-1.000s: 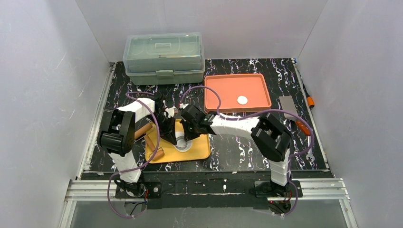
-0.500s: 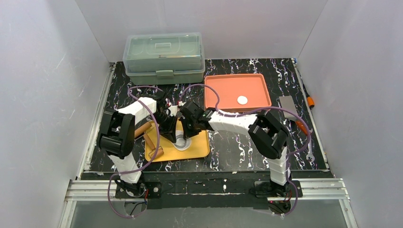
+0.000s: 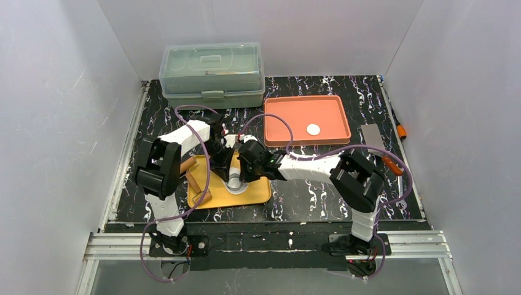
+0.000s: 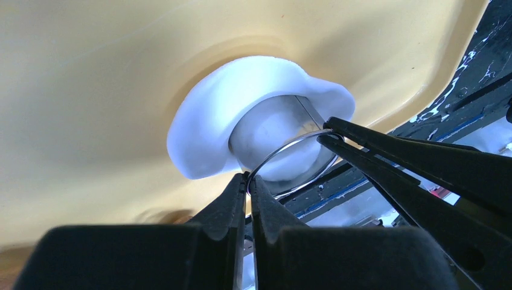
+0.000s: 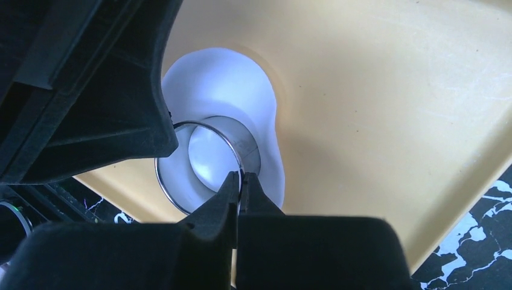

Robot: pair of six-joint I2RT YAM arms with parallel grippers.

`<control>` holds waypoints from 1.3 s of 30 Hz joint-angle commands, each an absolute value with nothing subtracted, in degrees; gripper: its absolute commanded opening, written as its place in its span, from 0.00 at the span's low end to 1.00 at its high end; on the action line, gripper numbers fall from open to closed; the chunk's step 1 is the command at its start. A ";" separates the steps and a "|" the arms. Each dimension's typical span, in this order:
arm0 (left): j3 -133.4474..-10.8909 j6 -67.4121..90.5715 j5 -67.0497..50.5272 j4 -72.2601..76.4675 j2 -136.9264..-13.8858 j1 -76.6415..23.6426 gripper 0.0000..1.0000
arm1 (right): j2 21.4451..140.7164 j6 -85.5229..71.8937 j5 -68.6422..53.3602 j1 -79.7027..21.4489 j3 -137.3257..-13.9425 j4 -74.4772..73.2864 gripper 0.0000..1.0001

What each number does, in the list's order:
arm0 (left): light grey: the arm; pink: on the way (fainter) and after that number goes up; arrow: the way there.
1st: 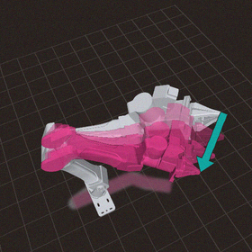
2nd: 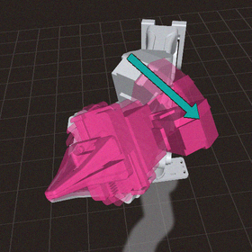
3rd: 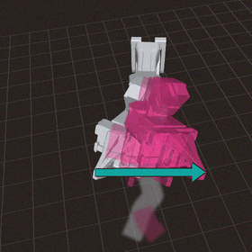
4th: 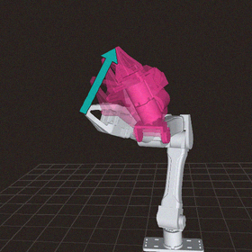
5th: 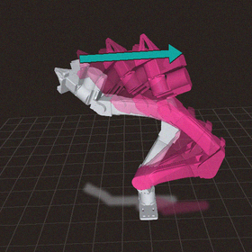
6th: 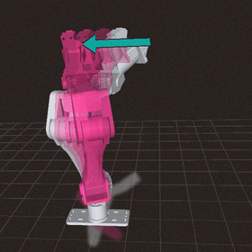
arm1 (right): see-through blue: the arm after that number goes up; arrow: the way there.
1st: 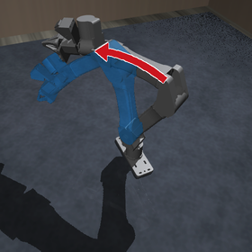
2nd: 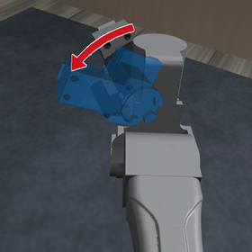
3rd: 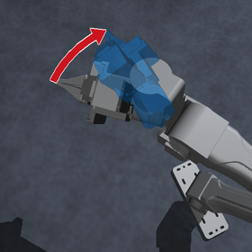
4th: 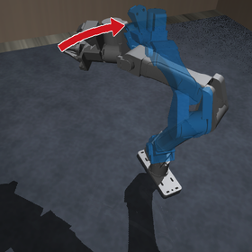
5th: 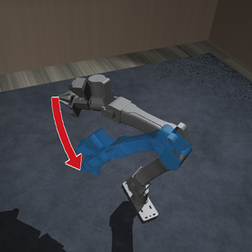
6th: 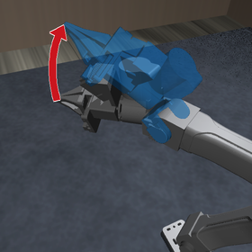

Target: Roll out the dumpling wrappers from the dough

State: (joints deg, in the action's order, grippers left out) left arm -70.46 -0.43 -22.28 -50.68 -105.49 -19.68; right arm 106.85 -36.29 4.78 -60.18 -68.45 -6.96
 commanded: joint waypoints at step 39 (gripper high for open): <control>-63.22 -11.52 -20.02 -47.30 -102.16 -20.57 0.00 | 115.37 -25.19 4.46 -51.37 -80.01 -19.44 0.01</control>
